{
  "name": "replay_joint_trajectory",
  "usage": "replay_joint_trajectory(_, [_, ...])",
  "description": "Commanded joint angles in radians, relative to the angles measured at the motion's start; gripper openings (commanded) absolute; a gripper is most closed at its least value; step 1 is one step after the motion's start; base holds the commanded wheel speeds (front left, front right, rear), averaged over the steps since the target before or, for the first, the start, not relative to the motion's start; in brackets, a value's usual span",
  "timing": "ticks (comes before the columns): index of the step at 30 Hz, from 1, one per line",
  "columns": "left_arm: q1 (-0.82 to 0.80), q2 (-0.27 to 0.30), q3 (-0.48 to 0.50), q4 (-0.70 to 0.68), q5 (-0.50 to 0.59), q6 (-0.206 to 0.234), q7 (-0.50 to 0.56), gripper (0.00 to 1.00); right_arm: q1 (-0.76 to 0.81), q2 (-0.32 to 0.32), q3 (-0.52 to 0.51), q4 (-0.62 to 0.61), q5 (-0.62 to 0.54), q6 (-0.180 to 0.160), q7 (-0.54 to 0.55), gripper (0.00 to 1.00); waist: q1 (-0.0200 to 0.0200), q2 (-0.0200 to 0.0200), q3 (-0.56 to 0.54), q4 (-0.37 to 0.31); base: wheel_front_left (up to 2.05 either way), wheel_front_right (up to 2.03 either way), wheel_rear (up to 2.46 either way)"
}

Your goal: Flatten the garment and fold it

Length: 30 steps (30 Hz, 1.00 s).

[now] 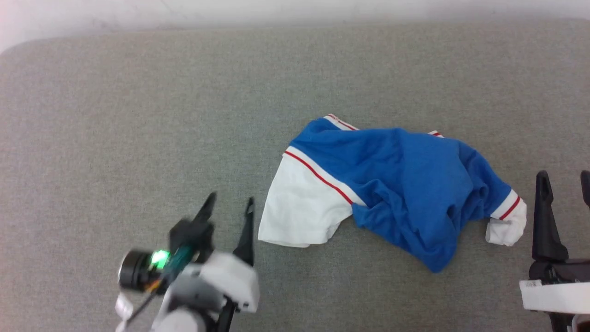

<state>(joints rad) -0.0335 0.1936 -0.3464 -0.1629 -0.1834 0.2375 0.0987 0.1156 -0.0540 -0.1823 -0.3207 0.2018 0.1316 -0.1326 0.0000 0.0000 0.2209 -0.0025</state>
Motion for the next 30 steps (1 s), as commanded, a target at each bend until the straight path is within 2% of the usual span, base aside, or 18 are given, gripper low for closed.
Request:
replay_joint_trajectory(1, [-0.058,0.010,-0.019,0.018,0.009,-0.026,0.057,1.00,-0.022,0.004,0.007,0.001,-0.003,-0.001,-0.001,1.00,0.0000,0.0000,0.021,0.010,0.00,0.00,0.00])
replay_joint_trajectory(6, [-0.185,0.029,-0.083,0.098,0.014,-0.095,0.291,1.00,-0.049,0.004,0.029,0.007,-0.003,-0.001,0.006,1.00,0.0000,0.0000,0.058,0.015,0.00,0.00,0.00])
replay_joint_trajectory(9, [-0.232,0.030,-0.104,0.127,0.021,-0.106,0.401,1.00,-0.061,0.004,0.043,0.014,0.000,-0.001,0.007,1.00,0.0000,0.0000,0.077,0.010,0.00,0.00,0.00])
replay_joint_trajectory(16, [-0.251,0.009,-0.110,0.132,-0.005,-0.092,0.514,1.00,-0.076,0.004,0.048,0.036,0.007,-0.001,0.004,1.00,0.0000,0.0000,0.112,-0.015,0.00,0.00,0.00])
replay_joint_trajectory(23, [-0.232,0.030,-0.125,0.145,-0.004,-0.085,0.607,1.00,-0.089,0.004,0.053,0.056,0.015,-0.001,0.000,1.00,0.0000,0.0000,0.137,-0.030,0.00,0.00,0.00])
replay_joint_trajectory(26, [-0.212,0.031,-0.147,0.153,-0.028,-0.103,0.683,1.00,-0.097,0.004,0.057,0.062,0.016,-0.001,0.000,1.00,0.0000,0.0000,0.145,-0.033,0.00,0.00,0.00])
replay_joint_trajectory(27, [-0.204,0.028,-0.155,0.151,-0.043,-0.113,0.705,0.97,-0.099,0.004,0.058,0.064,0.016,-0.001,0.000,1.00,0.0000,0.0000,0.148,-0.034,0.00,0.00,0.00])
replay_joint_trajectory(29, [-0.194,0.021,-0.167,0.145,-0.064,-0.127,0.720,0.00,-0.105,0.004,0.061,0.069,0.017,-0.001,-0.001,1.00,0.0000,0.0000,0.152,-0.035,0.00,0.00,0.00])
replay_joint_trajectory(30, [-0.190,0.018,-0.170,0.143,-0.071,-0.131,0.718,0.00,-0.108,0.004,0.062,0.072,0.018,-0.001,-0.001,1.00,0.0000,0.0000,0.152,-0.036,0.00,0.00,0.00])
